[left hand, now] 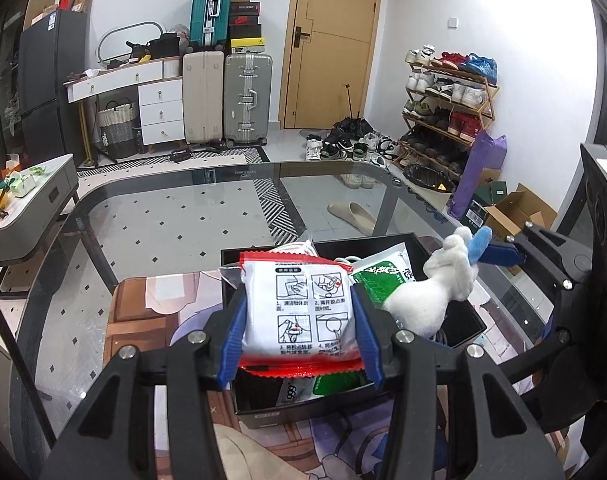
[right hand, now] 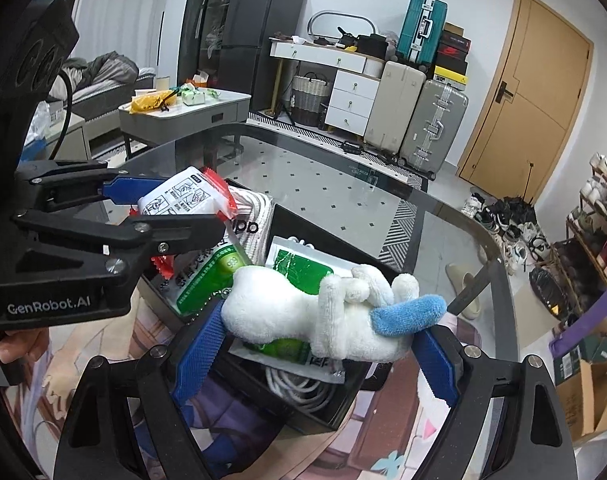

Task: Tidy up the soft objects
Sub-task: 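Carry the snack packet with left tool while right tool carries plush over box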

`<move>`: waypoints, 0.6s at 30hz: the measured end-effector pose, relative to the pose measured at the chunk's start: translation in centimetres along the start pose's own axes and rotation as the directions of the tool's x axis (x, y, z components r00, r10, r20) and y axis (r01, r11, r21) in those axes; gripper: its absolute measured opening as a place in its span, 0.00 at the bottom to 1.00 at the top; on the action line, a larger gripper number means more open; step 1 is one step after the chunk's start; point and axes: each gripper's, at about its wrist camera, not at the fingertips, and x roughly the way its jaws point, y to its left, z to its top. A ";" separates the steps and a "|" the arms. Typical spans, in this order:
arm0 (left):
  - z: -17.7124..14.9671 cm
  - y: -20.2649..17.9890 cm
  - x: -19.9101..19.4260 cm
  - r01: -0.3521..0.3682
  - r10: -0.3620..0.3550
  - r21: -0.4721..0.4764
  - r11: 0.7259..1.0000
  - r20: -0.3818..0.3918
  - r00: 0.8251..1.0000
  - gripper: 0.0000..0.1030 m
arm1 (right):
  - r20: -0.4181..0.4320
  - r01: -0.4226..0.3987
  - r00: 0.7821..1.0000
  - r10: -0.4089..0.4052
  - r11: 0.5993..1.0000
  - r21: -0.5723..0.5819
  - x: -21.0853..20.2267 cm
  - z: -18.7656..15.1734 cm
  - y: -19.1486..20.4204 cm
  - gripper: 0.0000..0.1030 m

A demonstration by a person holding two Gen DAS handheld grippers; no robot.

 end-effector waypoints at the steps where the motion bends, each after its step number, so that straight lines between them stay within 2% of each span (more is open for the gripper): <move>1: 0.0 0.0 0.1 0.000 0.000 0.002 1.000 -0.001 1.000 0.46 | -0.002 0.000 1.000 0.000 1.000 -0.010 0.1 0.1 0.0 0.86; 8: -0.2 -0.2 0.6 -0.003 0.003 0.007 1.000 -0.011 1.000 0.46 | -0.011 0.019 1.000 -0.020 0.997 -0.069 1.2 0.3 0.0 0.86; 18: -0.5 0.0 1.6 -0.004 0.005 0.012 1.000 -0.033 0.999 0.46 | -0.020 -0.016 1.000 0.013 0.990 -0.138 1.2 0.4 -0.2 0.86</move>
